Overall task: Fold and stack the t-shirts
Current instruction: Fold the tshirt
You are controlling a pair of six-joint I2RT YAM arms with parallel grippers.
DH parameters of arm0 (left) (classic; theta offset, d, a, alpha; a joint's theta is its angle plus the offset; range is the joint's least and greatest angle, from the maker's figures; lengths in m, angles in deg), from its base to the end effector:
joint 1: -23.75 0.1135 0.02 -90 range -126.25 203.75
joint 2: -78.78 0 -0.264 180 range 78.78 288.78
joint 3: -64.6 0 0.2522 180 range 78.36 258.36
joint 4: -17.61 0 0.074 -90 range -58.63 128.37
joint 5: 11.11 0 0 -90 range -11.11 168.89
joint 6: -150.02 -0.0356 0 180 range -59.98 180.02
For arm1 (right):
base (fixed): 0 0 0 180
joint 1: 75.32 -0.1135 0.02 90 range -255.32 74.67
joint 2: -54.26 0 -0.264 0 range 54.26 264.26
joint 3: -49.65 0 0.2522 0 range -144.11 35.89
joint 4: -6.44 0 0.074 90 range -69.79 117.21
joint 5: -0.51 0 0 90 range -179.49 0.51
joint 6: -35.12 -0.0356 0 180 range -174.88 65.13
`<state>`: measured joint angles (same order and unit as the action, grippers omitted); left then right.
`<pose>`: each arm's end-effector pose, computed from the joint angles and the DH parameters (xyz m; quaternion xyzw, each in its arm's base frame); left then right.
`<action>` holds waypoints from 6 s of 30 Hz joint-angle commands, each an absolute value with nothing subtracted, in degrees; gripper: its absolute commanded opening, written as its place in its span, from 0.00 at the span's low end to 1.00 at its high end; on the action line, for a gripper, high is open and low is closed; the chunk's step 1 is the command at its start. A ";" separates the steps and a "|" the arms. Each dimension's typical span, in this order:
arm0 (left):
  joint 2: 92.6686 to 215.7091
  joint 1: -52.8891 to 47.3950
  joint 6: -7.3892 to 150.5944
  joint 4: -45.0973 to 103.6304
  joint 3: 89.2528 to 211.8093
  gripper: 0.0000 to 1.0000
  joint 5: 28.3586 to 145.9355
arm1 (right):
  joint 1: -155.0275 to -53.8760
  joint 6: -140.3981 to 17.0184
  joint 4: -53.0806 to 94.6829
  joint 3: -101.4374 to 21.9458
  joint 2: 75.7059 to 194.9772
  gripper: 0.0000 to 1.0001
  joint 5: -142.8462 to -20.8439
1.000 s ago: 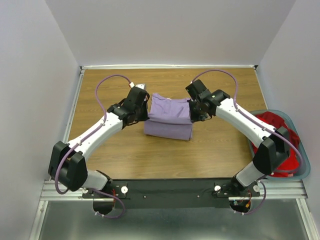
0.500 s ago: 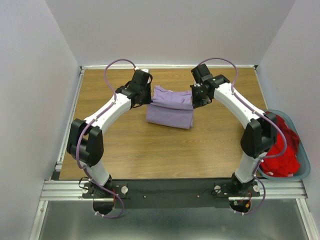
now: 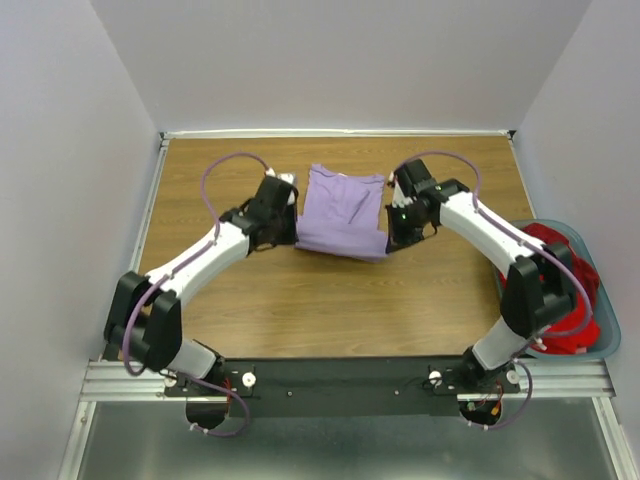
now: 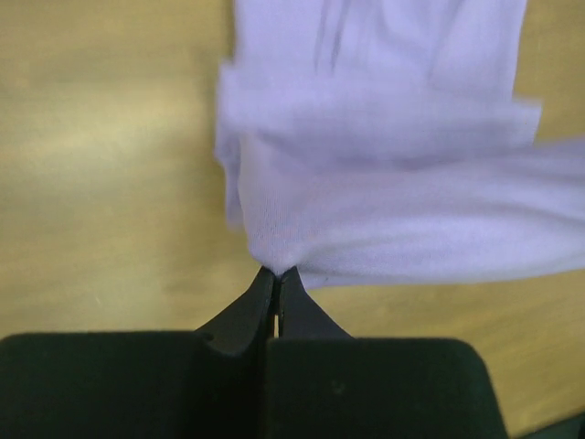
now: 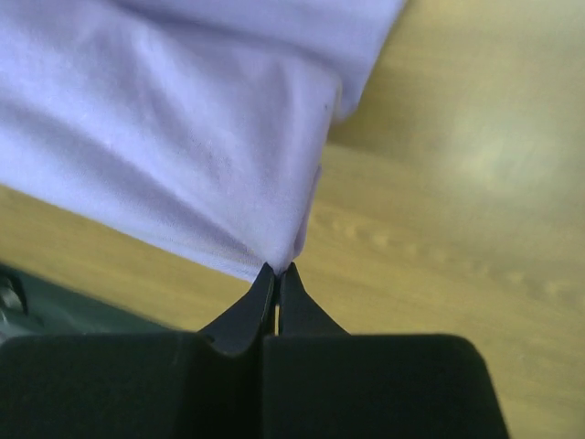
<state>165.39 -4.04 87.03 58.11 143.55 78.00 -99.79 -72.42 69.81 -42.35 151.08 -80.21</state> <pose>0.2899 -0.1522 0.2618 0.0036 0.9340 -0.1579 0.3203 0.3100 0.1474 0.2531 -0.0744 0.9760 0.1417 0.1476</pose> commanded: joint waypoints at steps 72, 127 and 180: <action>168.33 4.85 87.62 49.92 141.11 0.00 87.15 | -95.89 -65.25 78.66 -68.88 168.78 0.00 -79.55; 197.09 9.07 93.68 29.00 154.39 0.36 91.80 | -82.80 -89.59 10.19 -46.64 185.05 0.45 -32.01; 132.49 9.43 85.70 44.12 119.76 0.69 66.76 | -110.57 -112.79 -20.49 -19.66 178.35 0.53 -43.25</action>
<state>133.96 9.27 90.79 40.71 119.88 72.56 -111.25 -111.43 -18.51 -19.88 172.52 -38.37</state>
